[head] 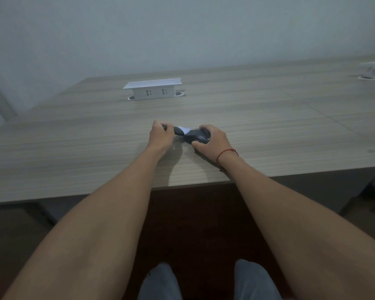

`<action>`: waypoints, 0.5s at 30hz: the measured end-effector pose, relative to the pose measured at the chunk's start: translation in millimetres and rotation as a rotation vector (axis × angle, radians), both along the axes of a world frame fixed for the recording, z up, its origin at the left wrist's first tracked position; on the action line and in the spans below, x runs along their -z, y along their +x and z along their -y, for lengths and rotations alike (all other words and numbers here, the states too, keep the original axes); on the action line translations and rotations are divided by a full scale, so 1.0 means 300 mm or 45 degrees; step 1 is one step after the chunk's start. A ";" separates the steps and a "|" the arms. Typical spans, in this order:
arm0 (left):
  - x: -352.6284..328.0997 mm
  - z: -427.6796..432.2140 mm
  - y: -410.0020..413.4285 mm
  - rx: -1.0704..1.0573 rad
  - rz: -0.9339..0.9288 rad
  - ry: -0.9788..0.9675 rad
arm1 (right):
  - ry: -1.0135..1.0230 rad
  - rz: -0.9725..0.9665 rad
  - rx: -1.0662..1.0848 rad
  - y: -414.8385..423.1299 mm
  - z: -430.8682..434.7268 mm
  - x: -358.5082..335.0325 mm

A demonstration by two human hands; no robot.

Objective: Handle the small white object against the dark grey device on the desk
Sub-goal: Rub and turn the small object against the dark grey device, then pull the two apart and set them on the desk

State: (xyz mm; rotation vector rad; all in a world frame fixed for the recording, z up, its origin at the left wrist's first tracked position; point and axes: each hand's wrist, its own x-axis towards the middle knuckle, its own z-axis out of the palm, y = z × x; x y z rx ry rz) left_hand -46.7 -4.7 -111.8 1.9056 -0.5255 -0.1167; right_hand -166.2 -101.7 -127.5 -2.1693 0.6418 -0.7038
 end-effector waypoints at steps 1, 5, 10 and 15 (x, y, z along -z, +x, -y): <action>-0.007 -0.001 0.005 0.040 -0.070 -0.002 | 0.010 -0.003 0.016 0.000 -0.001 0.001; -0.054 -0.012 0.012 0.209 -0.259 0.032 | -0.014 0.006 0.078 -0.006 -0.010 -0.003; -0.048 0.008 0.004 0.084 -0.112 0.064 | 0.085 -0.039 0.066 -0.005 -0.005 -0.002; -0.076 0.053 -0.035 0.234 -0.271 0.007 | 0.150 0.024 0.079 0.008 0.006 0.013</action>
